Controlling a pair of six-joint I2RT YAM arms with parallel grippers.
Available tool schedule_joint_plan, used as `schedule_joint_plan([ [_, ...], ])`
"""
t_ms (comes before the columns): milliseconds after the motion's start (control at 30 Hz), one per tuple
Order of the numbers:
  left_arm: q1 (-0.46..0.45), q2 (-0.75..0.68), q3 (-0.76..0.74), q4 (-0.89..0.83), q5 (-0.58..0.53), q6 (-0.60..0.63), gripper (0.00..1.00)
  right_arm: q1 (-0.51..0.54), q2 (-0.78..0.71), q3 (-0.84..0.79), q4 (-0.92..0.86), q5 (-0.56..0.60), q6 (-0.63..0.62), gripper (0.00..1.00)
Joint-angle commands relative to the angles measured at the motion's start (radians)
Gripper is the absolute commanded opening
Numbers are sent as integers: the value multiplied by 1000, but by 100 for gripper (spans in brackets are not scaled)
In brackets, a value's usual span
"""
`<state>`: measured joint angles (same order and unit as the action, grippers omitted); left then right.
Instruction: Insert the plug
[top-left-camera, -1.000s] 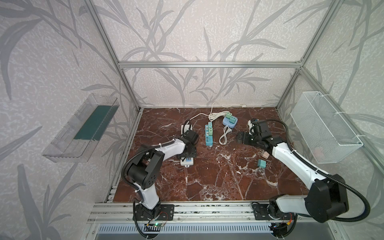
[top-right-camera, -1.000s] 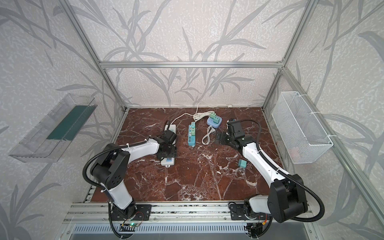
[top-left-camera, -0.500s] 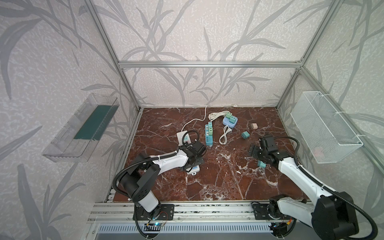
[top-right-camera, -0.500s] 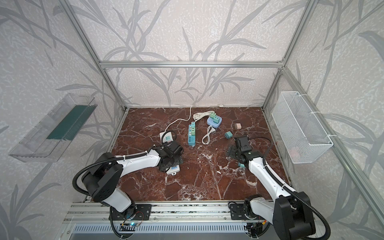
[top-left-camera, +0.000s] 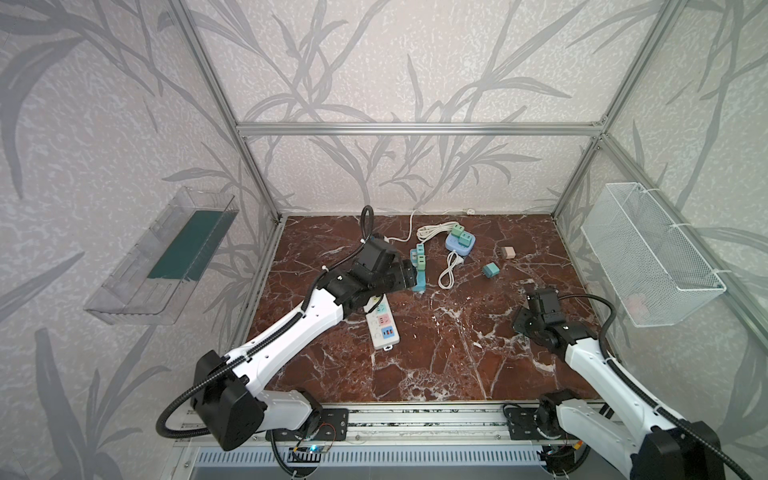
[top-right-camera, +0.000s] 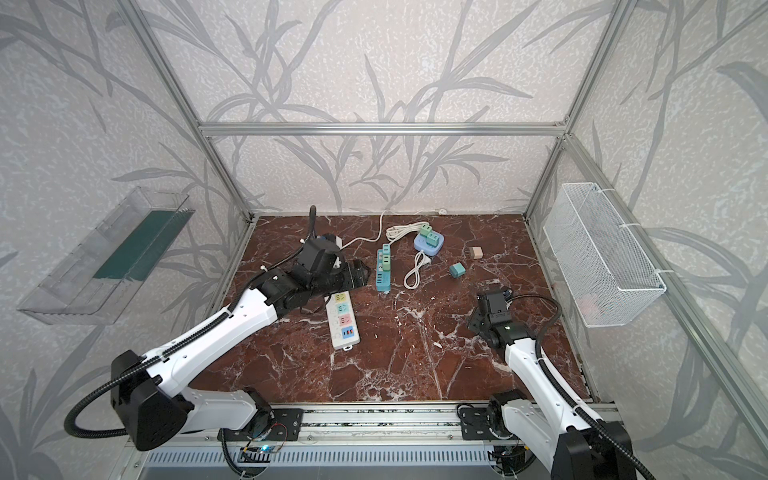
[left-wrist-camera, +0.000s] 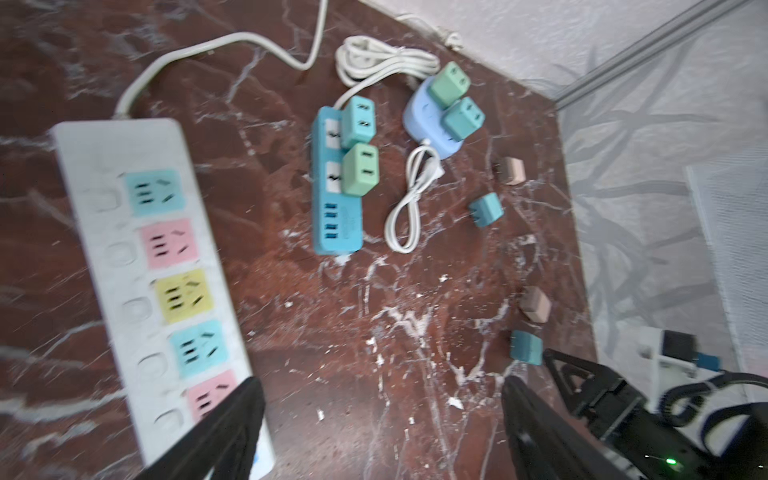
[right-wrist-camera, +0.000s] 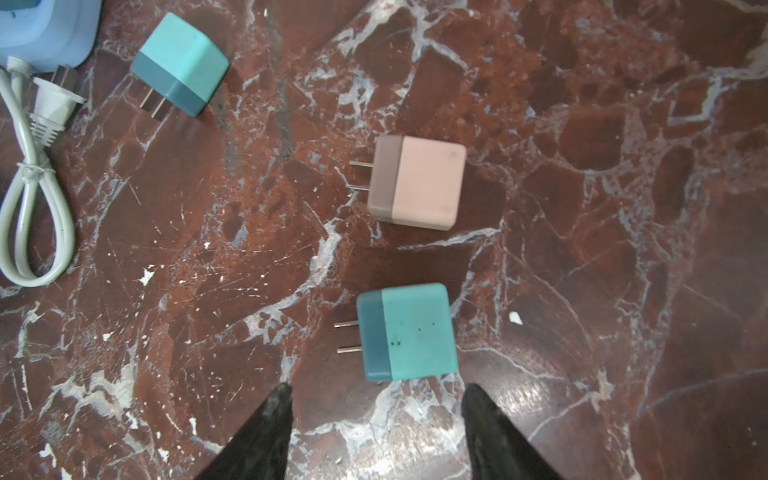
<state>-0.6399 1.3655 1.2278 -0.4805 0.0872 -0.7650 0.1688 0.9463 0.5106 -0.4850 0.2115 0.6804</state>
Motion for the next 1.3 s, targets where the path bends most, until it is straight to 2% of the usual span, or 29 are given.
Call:
schedule_joint_plan([
  [0, 31, 57, 40, 74, 213, 45, 88, -23, -18, -20, -16, 5, 41, 71],
  [67, 51, 68, 31, 98, 271, 38, 88, -32, -7, -32, -4, -1, 40, 72],
  [167, 98, 70, -28, 132, 340, 34, 87, -81, 44, -29, 25, -79, 17, 70],
  [300, 157, 55, -117, 190, 413, 16, 83, -91, 69, -12, 9, -72, -10, 67],
  [433, 159, 48, -159, 222, 451, 2, 80, -104, 93, -14, 20, -68, -23, 66],
  [600, 162, 45, -154, 217, 456, 7, 79, -112, 188, -1, 63, -99, -35, 64],
  [700, 163, 45, -155, 222, 458, 6, 79, -116, 228, 9, 81, -120, -85, 61],
  [933, 166, 65, -153, 228, 489, 6, 76, -115, 304, 58, 58, -170, -141, 49],
  [1100, 174, 69, -152, 225, 485, 7, 76, -115, 292, 74, 45, -183, -156, 50],
  [1267, 181, 72, -152, 229, 485, 6, 76, -117, 235, 103, 1, -265, -150, 57],
])
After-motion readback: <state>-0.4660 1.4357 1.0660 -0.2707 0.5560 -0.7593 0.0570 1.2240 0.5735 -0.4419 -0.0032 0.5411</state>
